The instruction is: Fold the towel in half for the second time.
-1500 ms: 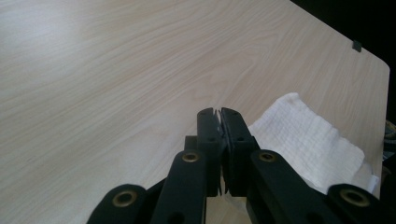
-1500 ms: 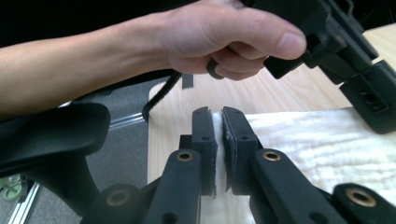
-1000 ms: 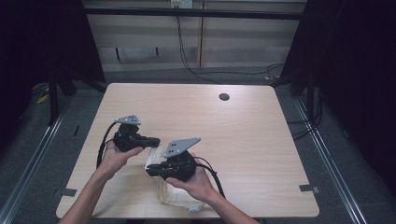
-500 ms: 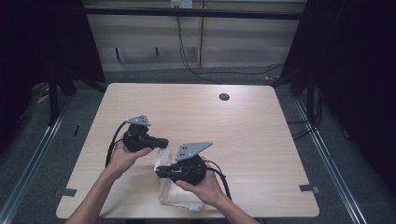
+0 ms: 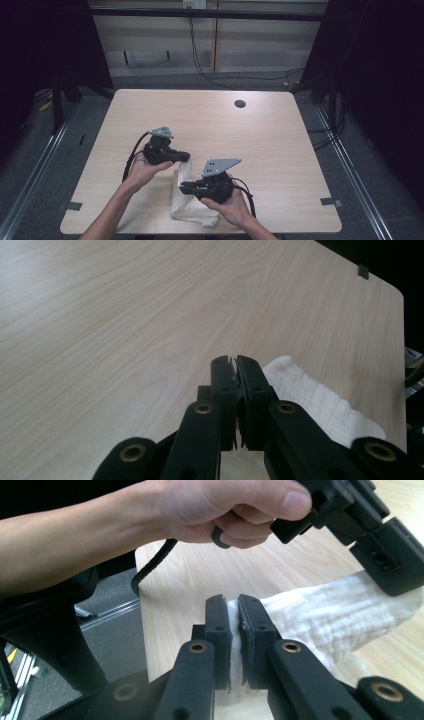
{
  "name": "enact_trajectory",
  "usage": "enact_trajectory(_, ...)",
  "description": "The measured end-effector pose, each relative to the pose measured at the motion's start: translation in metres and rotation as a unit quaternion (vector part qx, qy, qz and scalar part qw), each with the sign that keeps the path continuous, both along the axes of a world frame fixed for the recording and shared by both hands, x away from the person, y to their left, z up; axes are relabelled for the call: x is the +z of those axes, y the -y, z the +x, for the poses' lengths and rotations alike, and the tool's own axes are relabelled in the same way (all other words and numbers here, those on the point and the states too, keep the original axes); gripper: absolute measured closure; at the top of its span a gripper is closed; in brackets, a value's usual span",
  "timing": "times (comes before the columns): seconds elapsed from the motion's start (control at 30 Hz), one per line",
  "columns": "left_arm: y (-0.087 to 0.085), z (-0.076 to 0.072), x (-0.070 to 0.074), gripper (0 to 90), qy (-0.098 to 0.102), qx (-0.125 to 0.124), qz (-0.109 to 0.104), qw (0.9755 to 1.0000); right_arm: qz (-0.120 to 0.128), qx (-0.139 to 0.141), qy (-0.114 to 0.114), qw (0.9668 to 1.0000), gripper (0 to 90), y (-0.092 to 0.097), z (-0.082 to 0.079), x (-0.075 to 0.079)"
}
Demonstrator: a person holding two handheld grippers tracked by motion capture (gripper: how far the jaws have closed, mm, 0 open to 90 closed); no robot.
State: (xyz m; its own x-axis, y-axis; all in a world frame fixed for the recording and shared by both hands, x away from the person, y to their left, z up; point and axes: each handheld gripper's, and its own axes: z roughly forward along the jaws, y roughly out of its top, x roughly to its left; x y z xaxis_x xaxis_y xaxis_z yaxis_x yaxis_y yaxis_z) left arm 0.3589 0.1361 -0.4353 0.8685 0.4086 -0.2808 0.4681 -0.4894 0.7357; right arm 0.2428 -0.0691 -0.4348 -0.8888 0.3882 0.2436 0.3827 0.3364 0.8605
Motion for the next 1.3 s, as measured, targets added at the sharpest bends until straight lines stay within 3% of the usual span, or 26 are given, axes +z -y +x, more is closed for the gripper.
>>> enact_trajectory(0.23,0.011,-0.001,-0.004,87.0,-0.005,-0.011,0.004,0.9999,0.006,-0.010,-0.003,0.9999,83.6,0.014,-0.006,-0.004)
enact_trajectory(0.43,0.022,-0.003,-0.009,86.9,-0.009,-0.019,0.012,0.9997,-0.007,-0.015,-0.014,0.9998,83.2,0.022,-0.012,-0.012)
enact_trajectory(0.47,0.025,-0.004,-0.011,86.7,-0.008,-0.024,0.024,0.9994,-0.011,-0.017,-0.020,0.9996,82.9,0.024,-0.013,-0.017)
enact_trajectory(0.6,0.029,-0.004,-0.012,86.7,-0.008,-0.029,0.032,0.9991,-0.019,-0.020,-0.024,0.9993,82.9,0.029,-0.016,-0.020)
enact_trajectory(0.7,0.033,-0.005,-0.013,86.7,-0.012,-0.031,0.025,0.9991,-0.026,-0.025,-0.030,0.9989,82.9,0.033,-0.017,-0.023)
enact_trajectory(0.77,0.037,-0.005,-0.014,86.6,-0.013,-0.036,0.031,0.9988,-0.033,-0.027,-0.036,0.9984,82.8,0.037,-0.019,-0.026)
enact_trajectory(0.8,0.039,-0.006,-0.017,86.6,-0.016,-0.035,0.022,0.9990,-0.033,-0.027,-0.036,0.9984,82.8,0.037,-0.019,-0.026)
enact_trajectory(0.97,0.048,-0.007,-0.025,85.6,-0.027,-0.041,0.026,0.9985,-0.040,-0.030,-0.044,0.9977,82.3,0.042,-0.024,-0.031)
enact_trajectory(1.0,0.049,-0.007,-0.025,85.6,-0.024,-0.044,0.041,0.9979,-0.040,-0.030,-0.044,0.9977,82.3,0.042,-0.024,-0.031)
enact_trajectory(1.3,0.060,-0.006,-0.028,85.4,-0.037,-0.062,0.024,0.9971,-0.057,-0.032,-0.051,0.9965,82.3,0.053,-0.030,-0.036)
